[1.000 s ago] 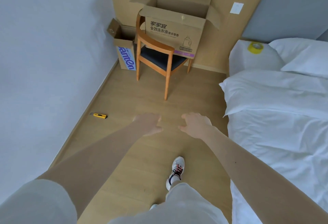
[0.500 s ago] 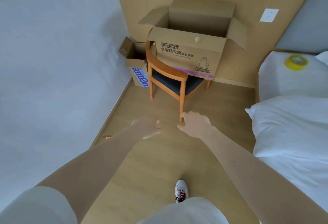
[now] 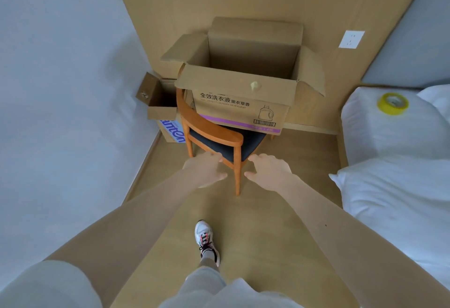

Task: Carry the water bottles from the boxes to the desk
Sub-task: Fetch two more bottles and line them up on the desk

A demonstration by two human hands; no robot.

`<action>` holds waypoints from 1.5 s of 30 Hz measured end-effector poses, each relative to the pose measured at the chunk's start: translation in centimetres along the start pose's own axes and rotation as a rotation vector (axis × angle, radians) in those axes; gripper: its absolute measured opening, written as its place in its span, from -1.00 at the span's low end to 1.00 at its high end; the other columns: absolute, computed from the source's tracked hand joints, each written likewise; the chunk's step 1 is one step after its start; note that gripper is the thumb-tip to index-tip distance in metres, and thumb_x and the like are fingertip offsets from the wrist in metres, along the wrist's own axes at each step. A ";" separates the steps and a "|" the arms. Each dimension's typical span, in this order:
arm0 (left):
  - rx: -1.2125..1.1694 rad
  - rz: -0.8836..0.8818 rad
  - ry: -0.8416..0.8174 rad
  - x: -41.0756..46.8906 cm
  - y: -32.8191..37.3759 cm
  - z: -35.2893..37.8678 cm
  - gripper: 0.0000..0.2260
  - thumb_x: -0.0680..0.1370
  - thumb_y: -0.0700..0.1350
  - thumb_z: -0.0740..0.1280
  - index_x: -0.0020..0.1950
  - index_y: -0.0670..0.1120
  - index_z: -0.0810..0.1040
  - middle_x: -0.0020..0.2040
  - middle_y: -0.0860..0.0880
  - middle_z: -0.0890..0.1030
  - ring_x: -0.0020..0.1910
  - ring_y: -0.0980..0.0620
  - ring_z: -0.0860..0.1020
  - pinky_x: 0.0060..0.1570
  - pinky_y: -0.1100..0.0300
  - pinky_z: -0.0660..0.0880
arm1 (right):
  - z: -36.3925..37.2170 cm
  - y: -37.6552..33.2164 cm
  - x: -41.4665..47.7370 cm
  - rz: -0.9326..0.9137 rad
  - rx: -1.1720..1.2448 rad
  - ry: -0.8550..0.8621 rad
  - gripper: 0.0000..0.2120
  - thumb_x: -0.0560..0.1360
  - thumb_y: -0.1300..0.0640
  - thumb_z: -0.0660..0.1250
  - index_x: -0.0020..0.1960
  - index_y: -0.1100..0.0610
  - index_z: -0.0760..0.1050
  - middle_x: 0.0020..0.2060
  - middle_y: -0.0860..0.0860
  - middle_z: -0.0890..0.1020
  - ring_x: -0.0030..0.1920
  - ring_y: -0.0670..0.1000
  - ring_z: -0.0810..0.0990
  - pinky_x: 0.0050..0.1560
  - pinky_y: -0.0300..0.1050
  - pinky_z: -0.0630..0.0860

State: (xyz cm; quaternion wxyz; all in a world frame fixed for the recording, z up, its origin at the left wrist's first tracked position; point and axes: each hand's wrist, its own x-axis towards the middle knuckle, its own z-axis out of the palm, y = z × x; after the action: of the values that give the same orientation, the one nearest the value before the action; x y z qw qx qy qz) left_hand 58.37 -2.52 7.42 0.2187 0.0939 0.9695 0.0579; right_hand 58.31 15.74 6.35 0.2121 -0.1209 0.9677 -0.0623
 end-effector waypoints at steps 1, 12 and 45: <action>0.001 0.018 0.015 1.6 -0.5 -0.6 -0.54 0.58 0.11 0.26 0.41 -0.06 0.34 0.32 -0.05 0.43 0.24 -0.06 0.47 0.15 -0.01 0.49 | -0.6 0.2 1.2 0.012 0.000 0.007 -0.55 0.61 -0.11 0.15 0.41 0.09 0.31 0.25 0.08 0.49 0.23 0.12 0.48 0.11 0.01 0.46; -0.044 0.187 0.132 18.6 -6.7 -10.7 -0.59 0.59 0.11 0.25 0.38 -0.04 0.36 0.29 -0.03 0.45 0.18 -0.03 0.48 0.05 0.10 0.48 | -10.1 0.2 16.9 0.149 0.017 0.089 -0.47 0.59 -0.16 0.17 0.48 0.05 0.26 0.32 0.06 0.46 0.30 0.12 0.43 0.18 0.04 0.46; -0.177 0.061 0.206 49.9 -6.5 -21.8 -0.63 0.59 0.05 0.27 0.34 -0.06 0.37 0.29 -0.04 0.43 0.11 -0.03 0.51 -0.01 0.13 0.46 | -19.1 14.8 47.9 0.203 0.431 0.099 -0.52 0.61 -0.09 0.17 0.47 0.06 0.25 0.33 0.07 0.42 0.26 0.09 0.47 0.13 0.02 0.51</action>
State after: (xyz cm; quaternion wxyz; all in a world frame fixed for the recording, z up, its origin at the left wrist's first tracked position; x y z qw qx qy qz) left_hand 3.59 -0.08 5.37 0.1236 0.0973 0.9746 0.1593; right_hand 4.91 18.87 2.03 0.1903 0.0280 0.9485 -0.2517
